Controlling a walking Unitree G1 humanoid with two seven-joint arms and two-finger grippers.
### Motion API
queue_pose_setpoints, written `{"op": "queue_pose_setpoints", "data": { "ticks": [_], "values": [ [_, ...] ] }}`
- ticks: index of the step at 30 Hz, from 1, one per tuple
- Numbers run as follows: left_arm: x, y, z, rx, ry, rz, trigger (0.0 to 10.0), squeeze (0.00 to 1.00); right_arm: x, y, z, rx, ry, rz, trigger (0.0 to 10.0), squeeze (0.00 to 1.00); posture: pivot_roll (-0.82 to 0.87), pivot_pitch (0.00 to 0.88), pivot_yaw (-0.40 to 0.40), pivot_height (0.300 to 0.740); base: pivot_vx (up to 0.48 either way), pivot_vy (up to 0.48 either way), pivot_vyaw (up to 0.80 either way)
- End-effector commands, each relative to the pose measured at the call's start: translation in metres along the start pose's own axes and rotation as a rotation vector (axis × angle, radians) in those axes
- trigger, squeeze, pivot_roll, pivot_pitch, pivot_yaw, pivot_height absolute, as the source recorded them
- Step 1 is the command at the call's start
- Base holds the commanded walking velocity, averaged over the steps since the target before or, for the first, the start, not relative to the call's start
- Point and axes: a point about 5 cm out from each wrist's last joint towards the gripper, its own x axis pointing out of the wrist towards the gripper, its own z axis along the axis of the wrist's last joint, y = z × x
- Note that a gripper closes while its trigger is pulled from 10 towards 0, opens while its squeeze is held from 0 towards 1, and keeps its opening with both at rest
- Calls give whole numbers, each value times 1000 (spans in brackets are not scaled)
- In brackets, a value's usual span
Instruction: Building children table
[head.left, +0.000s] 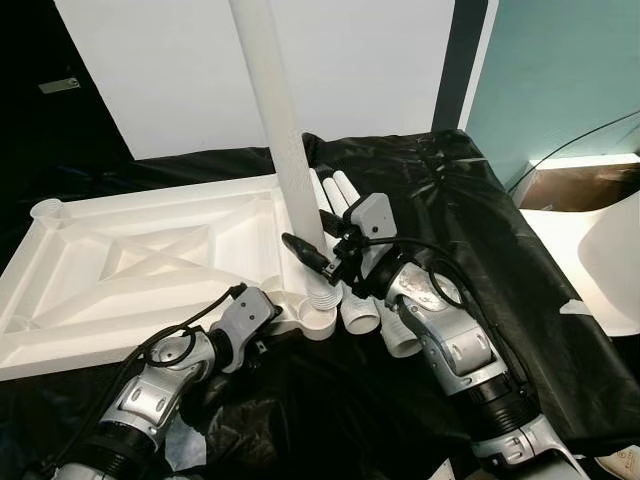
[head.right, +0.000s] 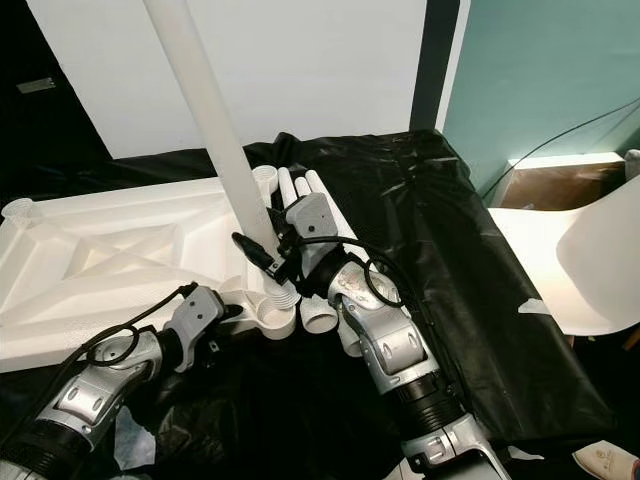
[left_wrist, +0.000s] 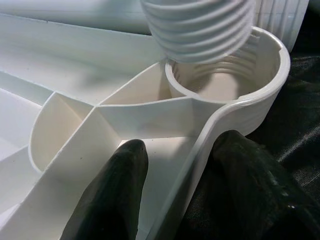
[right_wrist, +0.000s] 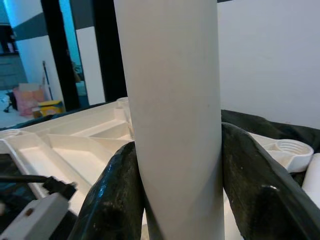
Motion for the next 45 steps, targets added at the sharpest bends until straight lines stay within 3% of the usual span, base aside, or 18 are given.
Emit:
{"op": "queue_pose_setpoints", "data": {
  "ticks": [1, 13, 19, 32, 39, 45],
  "values": [
    [2, 0, -6, -16, 23, 54, 10000, 0, -3, 2, -9, 28, 49, 15, 10000, 0, 60, 0, 61, 740, 0, 0, 0],
    [4, 2, -5, -20, 10, 75, 10000, 0, -15, 4, -19, 68, 109, 92, 10000, 0, 53, 0, 60, 740, 0, 0, 0],
    [9, 2, -3, -27, -5, 82, 10000, 0, -25, 5, -37, 49, 166, 158, 10000, 0, 56, 0, 49, 740, 0, 0, 0],
    [10, -1, -5, -35, -15, 94, 10000, 0, -31, 4, -51, 55, 172, 184, 10000, 0, 64, 0, 35, 740, 0, 0, 0],
    [9, -1, -5, -31, -13, 98, 10000, 0, -30, -2, -56, 120, 227, 103, 10000, 0, 70, 0, 35, 740, 0, 0, 0],
    [7, 0, -7, -25, -5, 95, 10000, 0, -25, -17, -55, 222, 323, -72, 10000, 0, 62, 0, 43, 740, 0, 0, 0]
  ]
}}
